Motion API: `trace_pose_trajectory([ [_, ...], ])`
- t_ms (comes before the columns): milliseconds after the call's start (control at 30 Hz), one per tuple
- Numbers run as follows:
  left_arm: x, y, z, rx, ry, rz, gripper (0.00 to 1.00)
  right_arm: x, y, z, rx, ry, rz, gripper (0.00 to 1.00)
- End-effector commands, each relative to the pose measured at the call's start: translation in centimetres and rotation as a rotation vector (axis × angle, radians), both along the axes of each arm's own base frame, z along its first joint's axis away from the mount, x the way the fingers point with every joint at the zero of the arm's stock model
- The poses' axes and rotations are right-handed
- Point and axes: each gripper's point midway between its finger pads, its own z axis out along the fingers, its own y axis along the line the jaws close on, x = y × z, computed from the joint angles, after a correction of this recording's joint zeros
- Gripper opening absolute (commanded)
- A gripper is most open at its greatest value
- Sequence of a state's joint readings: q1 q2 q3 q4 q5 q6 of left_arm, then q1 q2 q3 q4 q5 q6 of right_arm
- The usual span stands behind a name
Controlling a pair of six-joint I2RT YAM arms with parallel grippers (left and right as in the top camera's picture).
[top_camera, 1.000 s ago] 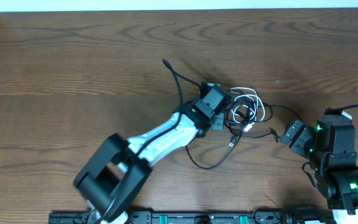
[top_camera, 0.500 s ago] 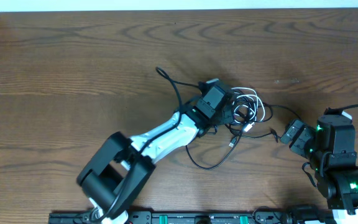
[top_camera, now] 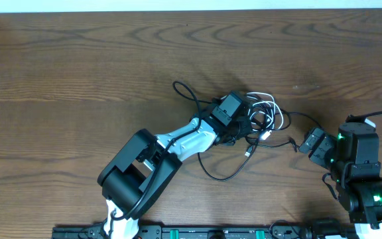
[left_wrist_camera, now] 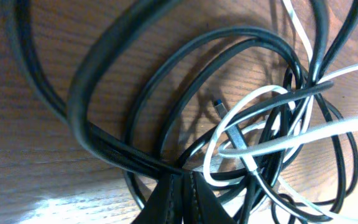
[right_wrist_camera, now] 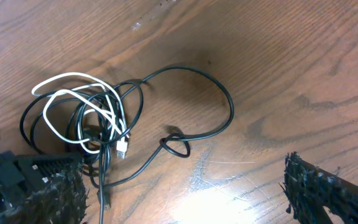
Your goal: Untangle cables
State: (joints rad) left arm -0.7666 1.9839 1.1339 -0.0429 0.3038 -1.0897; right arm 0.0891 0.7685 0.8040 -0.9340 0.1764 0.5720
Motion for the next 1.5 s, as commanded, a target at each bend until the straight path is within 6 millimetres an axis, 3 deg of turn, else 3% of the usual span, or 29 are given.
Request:
trace_pose_trajectory([
  [0,-1.9,0.7,-3.8,0.058,0.09,-0.04,0.08,0.1,-0.4,0.8,-0.019,-0.018,-0.005,0.99],
  [500,-6.9,5.9,-6.0,0.249,0.249,-0.266,0.08,0.1,-0.4,0.8,-0.019,-0.018,-0.005,0.99],
  [700,-4.7,9.2,-6.2,0.266,0.219,-0.312,0.08,0.1,-0.4,0.7,-0.019,-0.016,-0.005,0.99],
  [867,-0.7,13.6,-6.0,0.254,0.186,-0.252,0.08,0.1,-0.4,0.8,-0.019,-0.017,-0.005,0.99],
  [900,1.0,15.2,-5.7,0.245,0.17,-0.21,0.08,0.2,-0.4,0.8,-0.019,-0.019,-0.005,0.99],
  [967,2.5,16.3,-5.1,0.223,0.152,-0.182,0.08,0.2,-0.4,0.8,-0.019,-0.02,-0.005,0.99],
  [1133,5.0,16.5,-2.2,0.143,0.084,-0.178,0.08,0.3,-0.4,0.7,-0.02,-0.015,-0.005,0.99],
  [1300,5.7,16.0,1.4,0.15,-0.014,-0.198,0.08,0.6,-0.3,0.0,-0.022,0.015,-0.005,0.99],
  [1467,5.7,17.9,4.6,0.334,-0.102,-0.15,0.27,0.9,-0.3,-1.1,-0.026,0.068,-0.004,0.99],
])
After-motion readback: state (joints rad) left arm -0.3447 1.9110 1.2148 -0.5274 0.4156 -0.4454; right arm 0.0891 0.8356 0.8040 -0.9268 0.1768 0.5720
